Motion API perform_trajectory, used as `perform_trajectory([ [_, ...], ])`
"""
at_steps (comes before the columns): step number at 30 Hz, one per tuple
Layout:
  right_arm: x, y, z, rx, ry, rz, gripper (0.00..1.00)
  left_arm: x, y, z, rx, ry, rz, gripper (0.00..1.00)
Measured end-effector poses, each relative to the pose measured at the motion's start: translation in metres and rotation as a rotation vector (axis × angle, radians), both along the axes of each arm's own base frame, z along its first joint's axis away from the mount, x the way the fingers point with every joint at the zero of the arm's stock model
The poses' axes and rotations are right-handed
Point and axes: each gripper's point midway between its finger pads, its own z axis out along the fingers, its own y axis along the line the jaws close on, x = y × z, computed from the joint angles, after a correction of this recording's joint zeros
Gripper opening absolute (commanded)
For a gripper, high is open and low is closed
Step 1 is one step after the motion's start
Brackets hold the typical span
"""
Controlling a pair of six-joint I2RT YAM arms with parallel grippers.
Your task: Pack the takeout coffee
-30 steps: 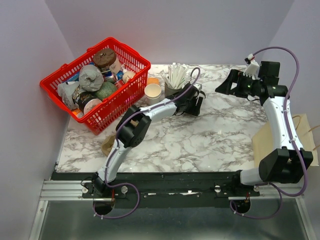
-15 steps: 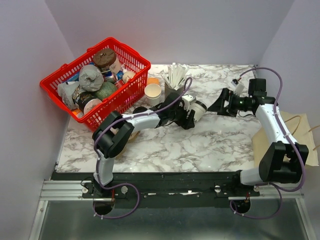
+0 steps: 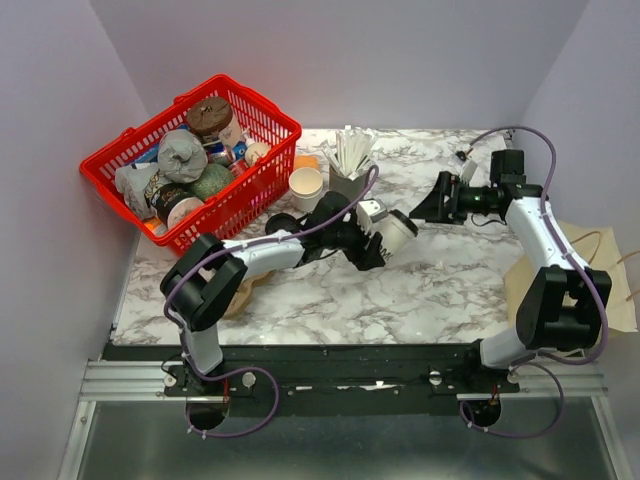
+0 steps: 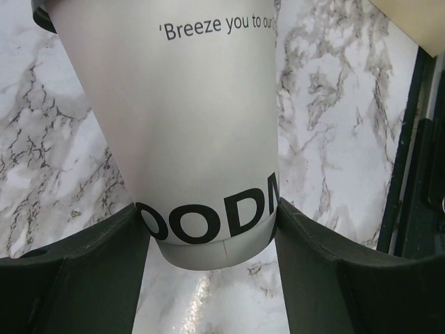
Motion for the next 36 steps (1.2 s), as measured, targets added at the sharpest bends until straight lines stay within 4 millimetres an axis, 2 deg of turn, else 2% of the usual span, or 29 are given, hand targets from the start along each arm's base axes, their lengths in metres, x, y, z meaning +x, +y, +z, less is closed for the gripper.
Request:
perform_trajectory([
  [5,0.015,0.001,0.027,-0.026,-0.157,0.139,1.00,-0.019,0.012,0.007,0.006,-0.083,-0.092,0.49],
  [7,0.014,0.000,0.035,-0.046,-0.234,0.234,1.00,-0.028,0.020,0.012,0.016,-0.141,-0.136,0.49],
  [13,-0.018,0.008,0.038,-0.023,-0.310,0.446,1.00,-0.047,0.050,0.032,0.045,-0.361,-0.235,0.50],
  [18,-0.047,0.028,0.042,0.015,-0.306,0.535,1.00,-0.040,0.061,0.045,0.081,-0.540,-0.257,0.50],
  [24,-0.071,0.052,0.058,0.036,-0.330,0.600,1.00,-0.034,0.070,0.045,0.120,-0.639,-0.275,0.50],
  [27,-0.069,0.058,0.061,0.035,-0.325,0.595,1.00,-0.032,0.073,0.044,0.134,-0.674,-0.277,0.50],
  [30,-0.058,0.059,0.059,0.011,-0.291,0.544,1.00,-0.030,0.076,0.042,0.150,-0.707,-0.276,0.49],
  [36,-0.041,0.057,0.052,-0.016,-0.123,0.362,1.00,-0.015,0.091,0.050,0.214,-0.864,-0.221,0.50],
])
